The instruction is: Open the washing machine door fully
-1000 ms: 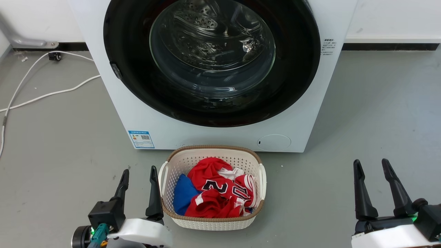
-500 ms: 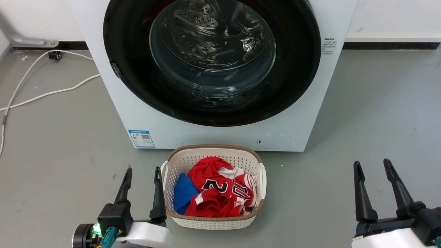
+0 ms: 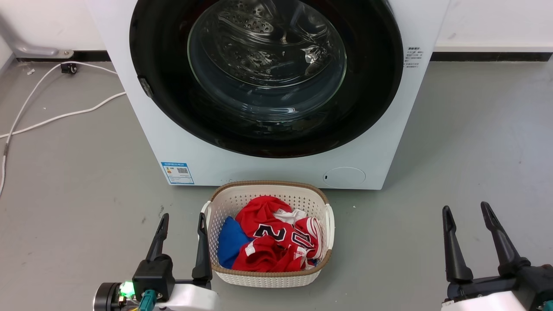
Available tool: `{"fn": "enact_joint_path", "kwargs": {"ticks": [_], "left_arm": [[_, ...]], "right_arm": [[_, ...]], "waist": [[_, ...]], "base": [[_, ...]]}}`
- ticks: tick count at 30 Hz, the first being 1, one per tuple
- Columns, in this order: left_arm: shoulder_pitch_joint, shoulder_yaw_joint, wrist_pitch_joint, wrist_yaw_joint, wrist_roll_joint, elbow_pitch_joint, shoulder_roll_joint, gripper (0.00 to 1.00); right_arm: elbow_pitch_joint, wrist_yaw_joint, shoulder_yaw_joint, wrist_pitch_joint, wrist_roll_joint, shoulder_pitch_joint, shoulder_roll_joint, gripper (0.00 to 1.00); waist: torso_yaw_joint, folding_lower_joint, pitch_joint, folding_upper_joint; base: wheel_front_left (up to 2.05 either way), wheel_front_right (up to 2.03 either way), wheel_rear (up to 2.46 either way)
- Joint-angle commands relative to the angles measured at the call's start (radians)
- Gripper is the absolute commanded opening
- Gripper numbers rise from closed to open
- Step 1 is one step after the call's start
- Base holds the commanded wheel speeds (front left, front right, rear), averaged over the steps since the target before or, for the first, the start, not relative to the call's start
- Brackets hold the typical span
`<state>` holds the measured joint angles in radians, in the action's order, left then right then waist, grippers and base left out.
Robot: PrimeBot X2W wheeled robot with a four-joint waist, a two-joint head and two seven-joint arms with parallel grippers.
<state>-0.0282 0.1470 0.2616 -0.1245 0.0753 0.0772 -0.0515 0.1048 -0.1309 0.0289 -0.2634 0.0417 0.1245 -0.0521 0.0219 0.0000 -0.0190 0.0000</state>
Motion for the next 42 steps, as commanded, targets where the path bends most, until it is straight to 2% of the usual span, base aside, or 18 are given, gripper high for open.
{"fn": "enact_joint_path", "kwargs": {"ticks": [1,7,16,42], "left_arm": [[-0.007,-0.001,0.005,-0.005,0.006,0.004,0.002,1.0],[-0.005,0.0,0.004,-0.006,0.016,0.011,0.002,1.0],[-0.005,-0.001,0.004,-0.005,0.023,0.02,0.002,1.0],[-0.007,-0.001,0.004,-0.006,0.027,0.028,0.002,1.0]], "right_arm": [[-0.001,0.0,0.002,-0.002,0.016,0.009,0.003,1.0],[-0.027,0.0,0.007,-0.002,0.081,0.011,0.003,1.0],[-0.049,0.0,0.005,-0.002,0.116,0.011,0.003,1.0],[-0.052,0.0,-0.002,-0.002,0.127,0.009,0.003,1.0]], "waist": [[0.0,0.0,0.0,0.0],[0.001,0.0,-0.001,0.0],[0.003,0.0,0.0,0.0],[0.002,0.0,0.004,0.0]], "base": [[0.0,0.0,0.0],[0.0,0.0,0.0],[0.0,0.0,0.0],[0.0,0.0,0.0]]}}
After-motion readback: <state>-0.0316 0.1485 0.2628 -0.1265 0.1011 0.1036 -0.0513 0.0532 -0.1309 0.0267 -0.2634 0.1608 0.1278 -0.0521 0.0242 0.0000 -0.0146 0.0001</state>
